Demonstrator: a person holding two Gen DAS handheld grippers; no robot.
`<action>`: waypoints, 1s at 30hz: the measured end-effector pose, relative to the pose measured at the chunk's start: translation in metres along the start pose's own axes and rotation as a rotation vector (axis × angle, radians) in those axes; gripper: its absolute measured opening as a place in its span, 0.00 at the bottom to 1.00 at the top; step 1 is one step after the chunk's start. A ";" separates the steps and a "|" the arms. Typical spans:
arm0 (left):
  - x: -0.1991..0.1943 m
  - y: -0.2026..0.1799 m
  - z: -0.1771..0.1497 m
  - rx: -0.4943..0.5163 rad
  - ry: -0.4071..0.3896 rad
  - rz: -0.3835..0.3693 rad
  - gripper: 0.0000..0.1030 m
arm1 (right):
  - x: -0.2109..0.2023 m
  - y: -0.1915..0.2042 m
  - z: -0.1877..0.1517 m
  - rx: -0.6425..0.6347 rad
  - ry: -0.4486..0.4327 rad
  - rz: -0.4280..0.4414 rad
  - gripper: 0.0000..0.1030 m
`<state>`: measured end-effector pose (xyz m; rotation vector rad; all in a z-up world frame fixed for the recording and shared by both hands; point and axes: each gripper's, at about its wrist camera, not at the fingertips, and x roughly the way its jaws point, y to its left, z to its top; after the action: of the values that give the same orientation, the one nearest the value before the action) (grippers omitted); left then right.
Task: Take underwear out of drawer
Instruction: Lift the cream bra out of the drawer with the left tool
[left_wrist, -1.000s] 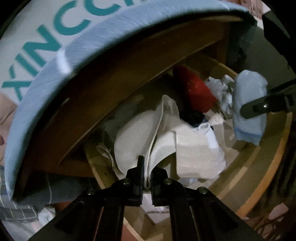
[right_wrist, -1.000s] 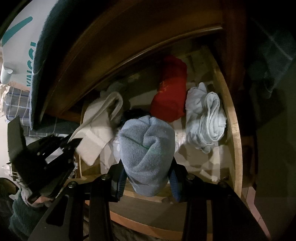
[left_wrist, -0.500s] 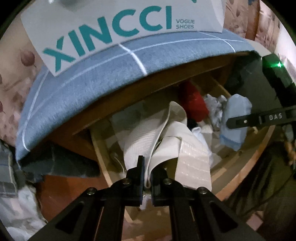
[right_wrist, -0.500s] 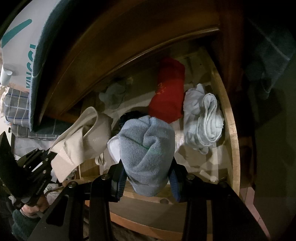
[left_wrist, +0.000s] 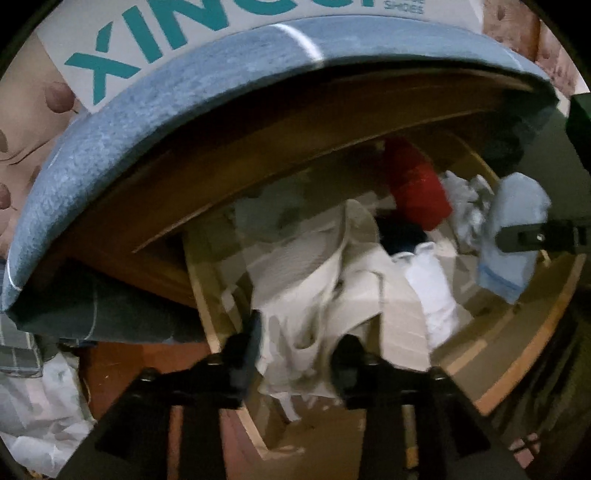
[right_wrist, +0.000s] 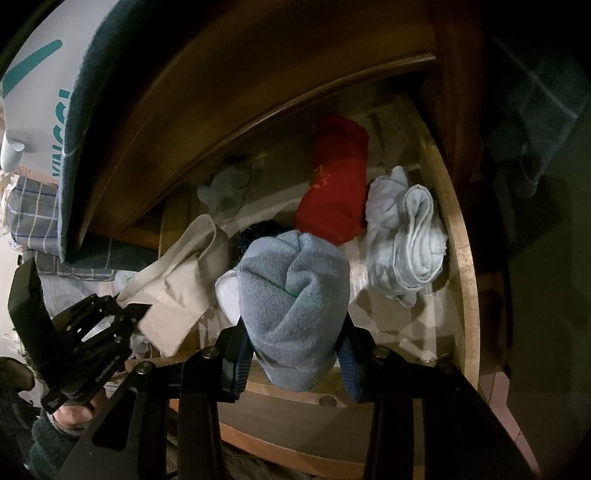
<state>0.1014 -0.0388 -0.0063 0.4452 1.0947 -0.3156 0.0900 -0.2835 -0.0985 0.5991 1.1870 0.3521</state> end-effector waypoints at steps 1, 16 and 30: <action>0.001 0.000 0.001 0.005 -0.001 0.013 0.45 | 0.000 0.000 0.000 0.001 -0.001 -0.001 0.37; 0.024 0.005 0.003 -0.031 0.049 -0.061 0.17 | 0.000 0.000 0.000 0.005 0.001 0.000 0.37; -0.027 0.015 0.001 -0.067 -0.019 -0.058 0.09 | -0.001 0.000 -0.001 0.004 -0.003 -0.014 0.37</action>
<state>0.0975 -0.0251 0.0214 0.3508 1.0981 -0.3329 0.0886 -0.2841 -0.0984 0.5944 1.1886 0.3364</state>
